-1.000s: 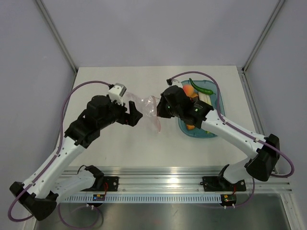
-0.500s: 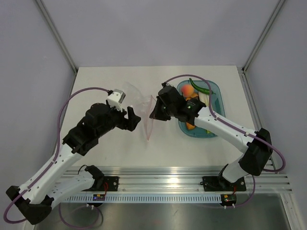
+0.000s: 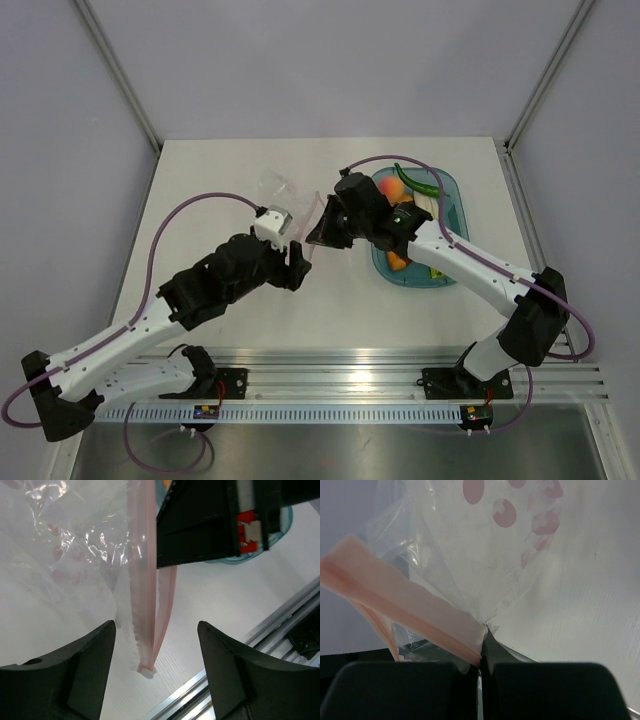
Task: Place the food in the zip-top bag and seal the zipper
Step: Open the zipper of the food storage bag at the center of the board.
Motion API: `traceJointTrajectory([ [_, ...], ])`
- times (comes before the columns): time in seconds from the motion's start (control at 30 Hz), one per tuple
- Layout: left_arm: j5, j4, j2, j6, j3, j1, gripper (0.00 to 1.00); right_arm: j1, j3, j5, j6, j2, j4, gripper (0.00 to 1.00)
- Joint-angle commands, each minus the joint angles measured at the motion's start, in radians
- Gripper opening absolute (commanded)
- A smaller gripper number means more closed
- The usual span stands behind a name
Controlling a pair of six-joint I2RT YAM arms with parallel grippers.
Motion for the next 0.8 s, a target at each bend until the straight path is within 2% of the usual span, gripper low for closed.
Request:
traceJointTrajectory([
  [0.0,-0.189,0.067,0.046,-0.016,0.021,-0.01,0.65,-0.007,0.001,-0.03,0.02,-0.024,0.051,0.0],
  [0.07,-0.264,0.068,0.047,-0.027,0.018,-0.01,0.52,-0.007,-0.005,-0.026,0.017,-0.038,0.042,0.0],
  [0.13,-0.3,0.065,0.047,-0.022,0.018,-0.01,0.47,-0.01,-0.017,-0.015,0.015,-0.05,0.037,0.0],
  [0.17,-0.333,0.055,0.052,-0.022,0.019,-0.01,0.41,-0.012,-0.025,-0.013,0.014,-0.064,0.036,0.0],
  [0.23,-0.35,0.045,0.063,-0.009,0.033,-0.01,0.38,-0.016,-0.049,-0.01,0.011,-0.074,0.037,0.0],
  [0.27,-0.369,0.038,0.067,-0.007,0.037,-0.008,0.3,-0.018,-0.058,-0.012,0.009,-0.085,0.04,0.0],
  [0.37,-0.396,0.021,0.075,0.013,0.063,-0.007,0.16,-0.024,-0.094,-0.016,-0.003,-0.099,0.033,0.0],
  [0.4,-0.4,0.006,0.075,0.016,0.073,-0.004,0.0,-0.026,-0.112,-0.016,-0.011,-0.102,0.031,0.0],
  [0.5,-0.325,-0.062,0.08,0.036,0.146,0.033,0.0,-0.041,-0.132,-0.025,-0.021,-0.117,0.02,0.0],
  [0.53,-0.25,-0.092,0.089,0.039,0.215,0.047,0.0,-0.047,-0.129,-0.027,-0.029,-0.12,0.008,0.0],
  [0.67,-0.18,-0.359,0.151,0.056,0.434,0.124,0.0,-0.055,-0.059,-0.025,-0.106,-0.102,-0.061,0.0],
  [0.77,-0.13,-0.5,0.194,0.079,0.566,0.171,0.0,-0.056,-0.014,-0.036,-0.136,-0.078,-0.084,0.0],
])
